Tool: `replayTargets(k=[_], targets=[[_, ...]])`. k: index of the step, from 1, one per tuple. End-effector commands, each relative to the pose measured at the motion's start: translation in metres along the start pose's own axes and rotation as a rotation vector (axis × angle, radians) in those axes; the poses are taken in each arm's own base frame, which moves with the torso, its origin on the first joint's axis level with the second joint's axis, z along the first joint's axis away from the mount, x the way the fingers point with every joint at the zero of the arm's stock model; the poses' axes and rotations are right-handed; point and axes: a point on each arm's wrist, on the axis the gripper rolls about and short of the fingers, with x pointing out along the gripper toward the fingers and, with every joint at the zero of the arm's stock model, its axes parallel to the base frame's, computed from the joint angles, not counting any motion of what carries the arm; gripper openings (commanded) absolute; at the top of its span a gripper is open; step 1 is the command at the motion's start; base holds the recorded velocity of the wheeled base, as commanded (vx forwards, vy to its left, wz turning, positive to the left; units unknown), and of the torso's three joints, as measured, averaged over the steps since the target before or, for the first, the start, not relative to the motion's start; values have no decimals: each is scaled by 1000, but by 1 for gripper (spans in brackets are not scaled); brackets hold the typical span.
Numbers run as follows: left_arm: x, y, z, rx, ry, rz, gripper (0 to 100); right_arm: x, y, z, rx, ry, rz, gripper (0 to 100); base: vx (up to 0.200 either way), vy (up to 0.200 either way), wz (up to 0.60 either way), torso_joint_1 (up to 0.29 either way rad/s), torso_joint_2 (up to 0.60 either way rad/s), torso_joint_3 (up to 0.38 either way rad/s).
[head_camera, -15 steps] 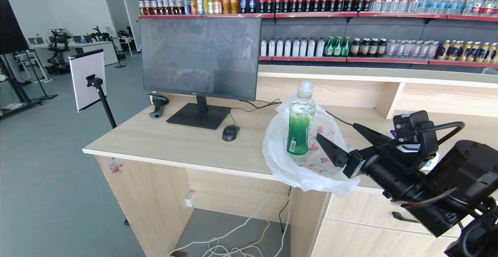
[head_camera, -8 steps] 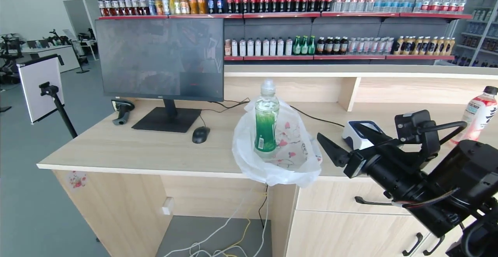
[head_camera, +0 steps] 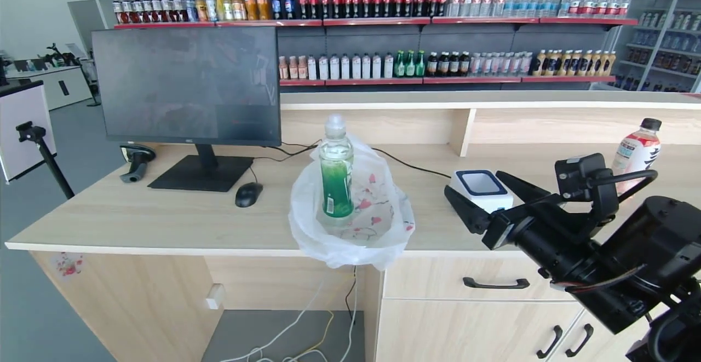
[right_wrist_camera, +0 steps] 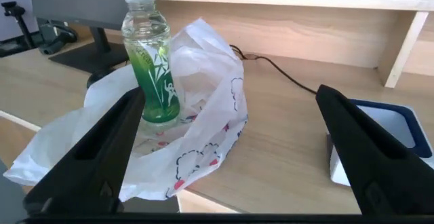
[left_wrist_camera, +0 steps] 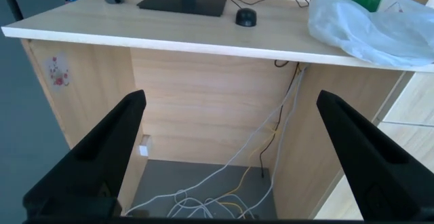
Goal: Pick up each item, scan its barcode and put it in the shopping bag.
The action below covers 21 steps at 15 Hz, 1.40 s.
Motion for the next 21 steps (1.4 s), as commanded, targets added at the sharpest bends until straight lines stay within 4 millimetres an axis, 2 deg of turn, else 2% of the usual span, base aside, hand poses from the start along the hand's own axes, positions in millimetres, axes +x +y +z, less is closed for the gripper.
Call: replayTargets(k=[1,17,21], targets=[[0,0,0,0,-1,1,100,1,0,-1,0,2,0,100,0,-200,0,-2,-2,7],[0,0,0,-5,-1,1,100,-1,-1,5,-5,-18,-2,100,0,-200,0,3,3,2],[0,0,0,-8,-2,1,100,-19,-2,1,-15,24,-4,100,0,-200,0,1,2,4]])
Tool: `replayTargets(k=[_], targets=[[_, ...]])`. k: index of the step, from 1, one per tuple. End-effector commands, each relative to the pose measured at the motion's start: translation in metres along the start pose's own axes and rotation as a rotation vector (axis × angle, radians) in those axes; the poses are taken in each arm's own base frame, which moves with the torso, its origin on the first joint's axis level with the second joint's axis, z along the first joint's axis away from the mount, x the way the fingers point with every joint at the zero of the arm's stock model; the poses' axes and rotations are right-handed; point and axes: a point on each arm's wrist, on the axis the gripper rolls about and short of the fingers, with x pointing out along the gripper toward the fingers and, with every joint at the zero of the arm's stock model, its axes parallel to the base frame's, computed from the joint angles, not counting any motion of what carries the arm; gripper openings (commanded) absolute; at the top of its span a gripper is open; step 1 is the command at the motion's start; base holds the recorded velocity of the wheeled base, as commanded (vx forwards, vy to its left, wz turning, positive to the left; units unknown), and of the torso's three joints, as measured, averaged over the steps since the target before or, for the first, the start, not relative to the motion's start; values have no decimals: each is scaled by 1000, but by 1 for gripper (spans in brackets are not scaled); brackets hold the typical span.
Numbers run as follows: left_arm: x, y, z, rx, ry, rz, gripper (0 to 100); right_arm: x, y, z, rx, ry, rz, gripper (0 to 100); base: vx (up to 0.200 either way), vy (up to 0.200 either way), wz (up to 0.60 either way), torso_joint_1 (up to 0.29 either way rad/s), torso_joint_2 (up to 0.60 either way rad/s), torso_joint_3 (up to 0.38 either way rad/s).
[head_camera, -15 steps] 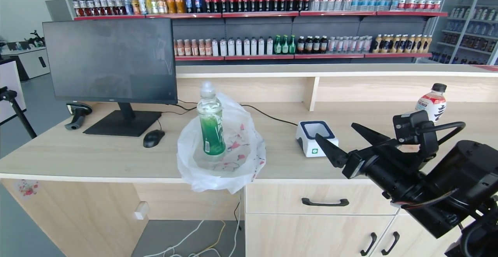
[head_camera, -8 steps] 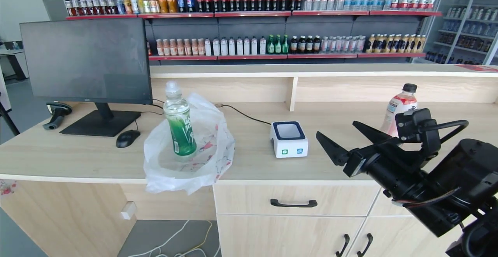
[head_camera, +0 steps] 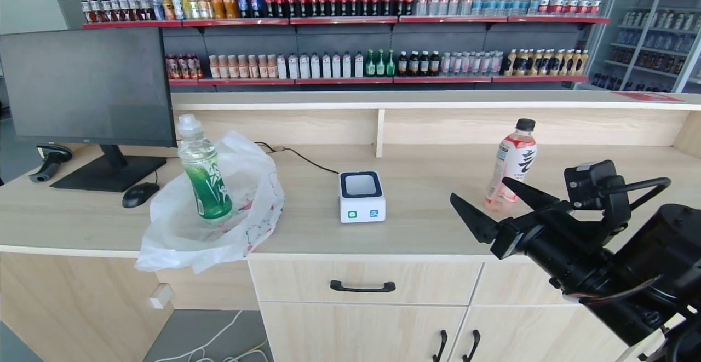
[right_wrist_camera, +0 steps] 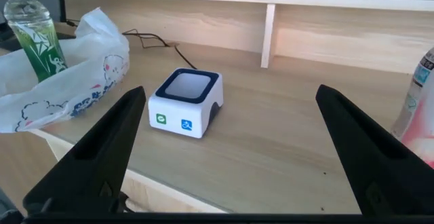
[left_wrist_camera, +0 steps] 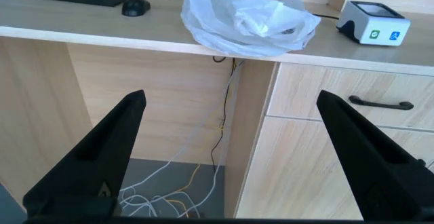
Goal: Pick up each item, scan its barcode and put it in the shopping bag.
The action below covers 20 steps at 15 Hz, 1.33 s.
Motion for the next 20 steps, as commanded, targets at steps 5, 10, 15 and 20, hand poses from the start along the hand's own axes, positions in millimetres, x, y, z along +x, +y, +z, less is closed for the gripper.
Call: replayTargets(k=[5,10,15,20], targets=[[0,0,0,0,0,-1,100,-16,-1,-11,-8,66,0,100,0,-200,0,1,3,1],[0,0,0,0,0,-1,100,-3,0,-22,-11,99,-4,100,0,-160,0,1,2,2],[0,0,0,-1,0,-1,100,-4,0,-29,-10,134,-4,100,160,0,0,-4,1,3],[0,0,0,-3,0,-1,100,-8,-1,-32,-10,150,-8,100,200,0,0,6,3,1]])
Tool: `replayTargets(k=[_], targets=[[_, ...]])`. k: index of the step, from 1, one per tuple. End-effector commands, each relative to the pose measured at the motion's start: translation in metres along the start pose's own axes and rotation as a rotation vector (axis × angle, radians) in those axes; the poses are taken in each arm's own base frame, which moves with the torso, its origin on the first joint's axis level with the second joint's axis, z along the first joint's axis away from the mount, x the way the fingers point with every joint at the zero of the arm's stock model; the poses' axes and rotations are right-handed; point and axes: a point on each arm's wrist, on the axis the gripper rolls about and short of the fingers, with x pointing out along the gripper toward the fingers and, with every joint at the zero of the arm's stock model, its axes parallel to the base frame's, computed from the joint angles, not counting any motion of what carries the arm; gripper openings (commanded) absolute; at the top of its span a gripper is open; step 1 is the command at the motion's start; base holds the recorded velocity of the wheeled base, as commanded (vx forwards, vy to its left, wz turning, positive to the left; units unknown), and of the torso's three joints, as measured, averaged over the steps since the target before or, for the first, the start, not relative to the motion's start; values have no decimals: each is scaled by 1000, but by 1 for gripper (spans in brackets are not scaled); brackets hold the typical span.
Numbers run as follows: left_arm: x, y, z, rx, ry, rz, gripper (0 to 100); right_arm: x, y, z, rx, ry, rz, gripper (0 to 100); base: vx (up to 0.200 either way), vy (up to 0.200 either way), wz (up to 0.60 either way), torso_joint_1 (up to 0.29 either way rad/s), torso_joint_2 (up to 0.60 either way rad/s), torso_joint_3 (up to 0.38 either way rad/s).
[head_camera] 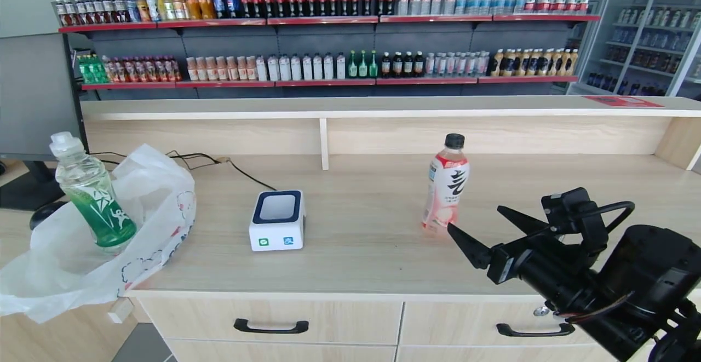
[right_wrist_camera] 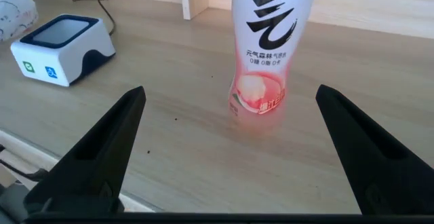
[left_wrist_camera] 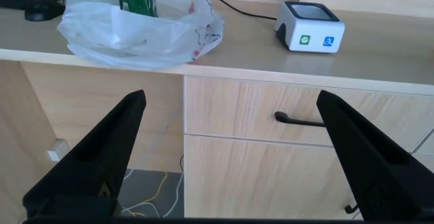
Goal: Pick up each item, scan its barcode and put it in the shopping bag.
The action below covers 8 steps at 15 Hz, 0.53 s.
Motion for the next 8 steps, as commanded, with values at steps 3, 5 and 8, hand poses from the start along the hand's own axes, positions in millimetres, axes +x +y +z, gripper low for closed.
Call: replayTargets(k=[3,5,8], targets=[[0,0,0,0,0,-1,100,-6,-9,-4,8,26,-34,100,0,0,0,0,0,0],[0,0,0,0,0,-1,100,-6,-11,-7,7,39,-44,100,0,0,0,0,0,0],[0,0,0,0,-3,-1,100,4,-10,-12,6,49,-43,100,0,0,0,0,0,0]])
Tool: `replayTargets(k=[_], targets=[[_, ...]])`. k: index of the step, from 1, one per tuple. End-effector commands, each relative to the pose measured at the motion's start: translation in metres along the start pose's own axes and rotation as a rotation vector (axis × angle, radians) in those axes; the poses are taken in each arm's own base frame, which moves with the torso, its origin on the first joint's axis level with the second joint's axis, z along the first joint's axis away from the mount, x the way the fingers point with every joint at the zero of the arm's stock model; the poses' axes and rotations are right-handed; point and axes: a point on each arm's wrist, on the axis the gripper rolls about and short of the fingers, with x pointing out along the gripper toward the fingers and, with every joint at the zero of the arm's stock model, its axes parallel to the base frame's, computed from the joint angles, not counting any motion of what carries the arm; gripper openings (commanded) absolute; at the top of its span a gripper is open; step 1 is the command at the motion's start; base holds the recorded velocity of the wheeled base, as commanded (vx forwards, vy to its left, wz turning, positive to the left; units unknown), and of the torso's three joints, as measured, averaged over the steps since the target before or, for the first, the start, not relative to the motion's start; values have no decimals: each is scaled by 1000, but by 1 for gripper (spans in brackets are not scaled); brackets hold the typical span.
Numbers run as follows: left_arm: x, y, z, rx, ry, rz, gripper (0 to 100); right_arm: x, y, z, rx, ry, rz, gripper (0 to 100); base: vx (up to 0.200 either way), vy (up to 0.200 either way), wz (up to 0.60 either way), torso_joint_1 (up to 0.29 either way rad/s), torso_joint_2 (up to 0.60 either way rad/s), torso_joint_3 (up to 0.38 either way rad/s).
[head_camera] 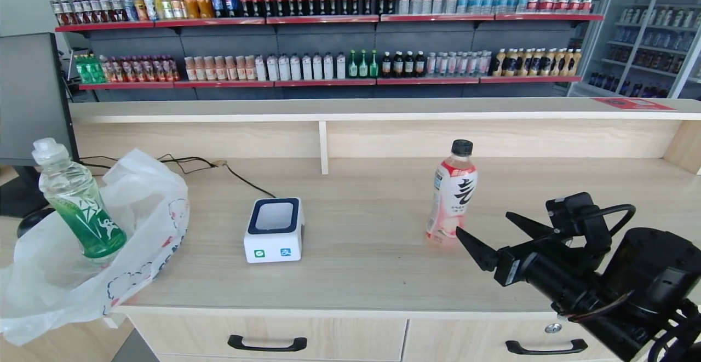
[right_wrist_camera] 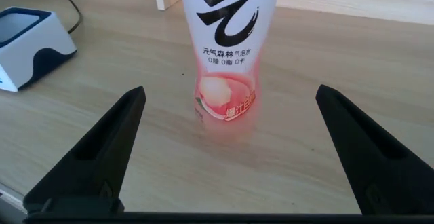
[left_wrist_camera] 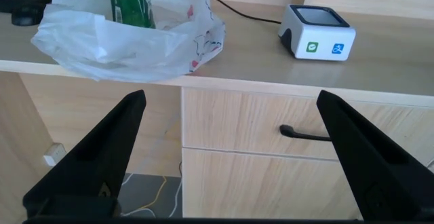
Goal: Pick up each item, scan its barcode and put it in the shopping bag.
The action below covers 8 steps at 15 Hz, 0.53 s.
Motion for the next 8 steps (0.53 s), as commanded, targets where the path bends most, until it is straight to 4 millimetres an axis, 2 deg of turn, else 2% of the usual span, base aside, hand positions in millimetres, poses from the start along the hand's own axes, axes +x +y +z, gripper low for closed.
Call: replayTargets(k=[1,4,8], targets=[[0,0,0,0,-1,-1,100,11,2,-5,-1,11,2,100,0,0,0,0,0,0],[0,0,0,6,-4,-1,100,19,3,-8,-3,16,-66,100,0,0,0,0,0,0],[0,0,0,7,-4,-1,100,32,11,-12,4,15,-46,100,0,0,0,0,0,0]])
